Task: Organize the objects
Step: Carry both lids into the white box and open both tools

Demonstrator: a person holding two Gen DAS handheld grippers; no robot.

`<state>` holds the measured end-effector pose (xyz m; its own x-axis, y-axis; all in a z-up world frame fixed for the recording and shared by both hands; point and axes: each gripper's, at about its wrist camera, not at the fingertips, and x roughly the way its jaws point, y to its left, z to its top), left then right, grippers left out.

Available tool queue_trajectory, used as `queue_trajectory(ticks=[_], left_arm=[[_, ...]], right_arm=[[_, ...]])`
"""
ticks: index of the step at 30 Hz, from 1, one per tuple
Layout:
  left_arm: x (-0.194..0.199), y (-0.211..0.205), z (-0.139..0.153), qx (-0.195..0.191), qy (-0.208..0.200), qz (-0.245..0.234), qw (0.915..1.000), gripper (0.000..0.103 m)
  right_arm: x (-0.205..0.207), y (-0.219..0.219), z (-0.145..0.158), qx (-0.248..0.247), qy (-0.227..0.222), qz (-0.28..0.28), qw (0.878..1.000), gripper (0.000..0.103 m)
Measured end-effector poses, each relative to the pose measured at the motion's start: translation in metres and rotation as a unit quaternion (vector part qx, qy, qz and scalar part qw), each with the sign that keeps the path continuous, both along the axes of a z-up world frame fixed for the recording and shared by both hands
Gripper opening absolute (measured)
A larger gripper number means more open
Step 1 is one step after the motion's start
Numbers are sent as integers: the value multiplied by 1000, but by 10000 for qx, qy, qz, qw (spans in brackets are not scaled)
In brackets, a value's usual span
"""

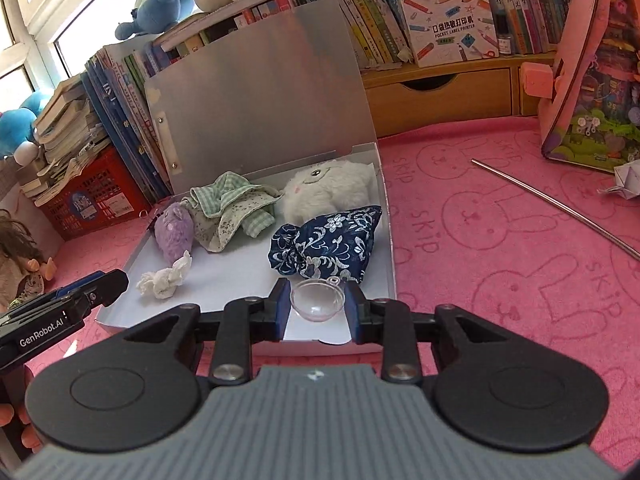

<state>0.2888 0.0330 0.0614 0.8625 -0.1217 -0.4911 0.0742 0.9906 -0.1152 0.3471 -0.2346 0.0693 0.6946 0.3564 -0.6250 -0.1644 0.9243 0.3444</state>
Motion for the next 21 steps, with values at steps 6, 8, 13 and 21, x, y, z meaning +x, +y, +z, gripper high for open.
queue_trajectory(ticks=[6,8,13,21], left_arm=[[21,0,-19,117,226,38,9997,37],[26,0,-25,161,292,54,9994,37],[40,4,-35,288,411,197,9985,37],[60,12,-41,360,443,387,9976,37]], right_arm=[[16,7,-16,-16,184,-23,9998,33],[19,10,-19,-65,190,-9,9998,33],[27,13,-21,-188,175,-10,9997,33],[48,10,-22,-315,180,-120,9993,32]])
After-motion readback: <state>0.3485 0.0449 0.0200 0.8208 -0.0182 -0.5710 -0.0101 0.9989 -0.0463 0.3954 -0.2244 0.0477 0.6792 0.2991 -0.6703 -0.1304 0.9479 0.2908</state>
